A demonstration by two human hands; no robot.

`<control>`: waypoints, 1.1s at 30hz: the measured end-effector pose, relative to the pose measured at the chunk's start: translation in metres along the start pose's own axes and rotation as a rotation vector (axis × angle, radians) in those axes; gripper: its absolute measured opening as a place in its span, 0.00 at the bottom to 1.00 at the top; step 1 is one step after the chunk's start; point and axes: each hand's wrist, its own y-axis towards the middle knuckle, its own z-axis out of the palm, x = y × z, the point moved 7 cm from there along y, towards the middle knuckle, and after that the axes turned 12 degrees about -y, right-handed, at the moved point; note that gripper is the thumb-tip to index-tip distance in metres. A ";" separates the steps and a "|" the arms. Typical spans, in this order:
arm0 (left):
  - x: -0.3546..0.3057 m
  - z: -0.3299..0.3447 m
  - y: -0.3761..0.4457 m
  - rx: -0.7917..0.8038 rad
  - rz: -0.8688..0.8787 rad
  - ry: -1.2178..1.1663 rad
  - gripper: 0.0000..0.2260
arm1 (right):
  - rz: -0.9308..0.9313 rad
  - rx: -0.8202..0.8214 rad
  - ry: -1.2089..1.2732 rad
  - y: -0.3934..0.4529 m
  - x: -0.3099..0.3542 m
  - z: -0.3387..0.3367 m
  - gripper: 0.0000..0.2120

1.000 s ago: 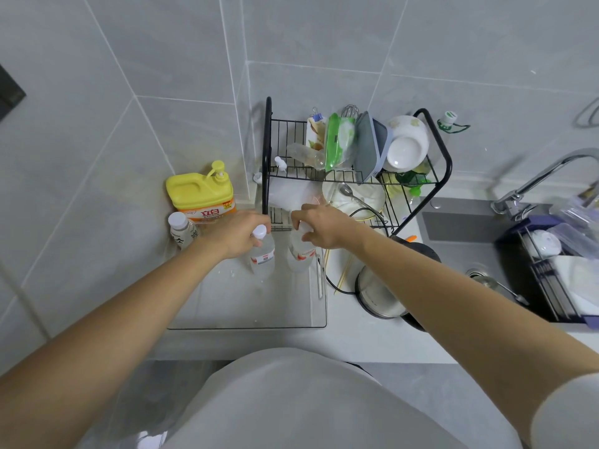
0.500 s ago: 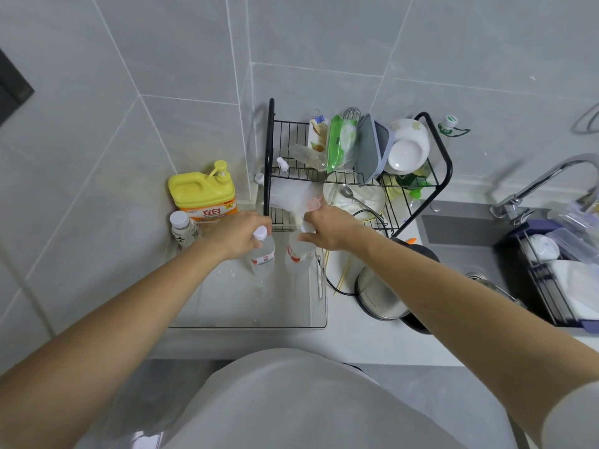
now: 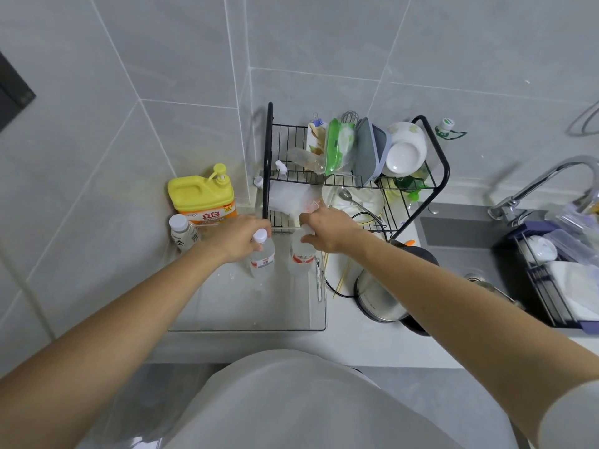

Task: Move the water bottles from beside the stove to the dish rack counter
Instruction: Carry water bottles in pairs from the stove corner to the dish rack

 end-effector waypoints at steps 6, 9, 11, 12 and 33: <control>0.002 0.001 0.000 -0.002 0.027 -0.001 0.10 | 0.074 -0.054 0.052 -0.005 -0.010 0.004 0.20; 0.002 0.001 0.001 -0.007 0.041 0.008 0.09 | 0.094 -0.035 0.107 -0.005 -0.010 0.004 0.19; 0.002 0.002 0.001 -0.018 0.040 0.010 0.09 | 0.095 -0.030 0.119 -0.006 -0.007 0.003 0.19; 0.002 0.002 0.002 -0.027 0.040 0.008 0.09 | 0.092 -0.032 0.118 -0.006 -0.006 0.003 0.18; -0.023 0.007 0.038 -0.181 0.016 -0.044 0.15 | 0.077 -0.062 0.144 -0.006 -0.008 0.009 0.17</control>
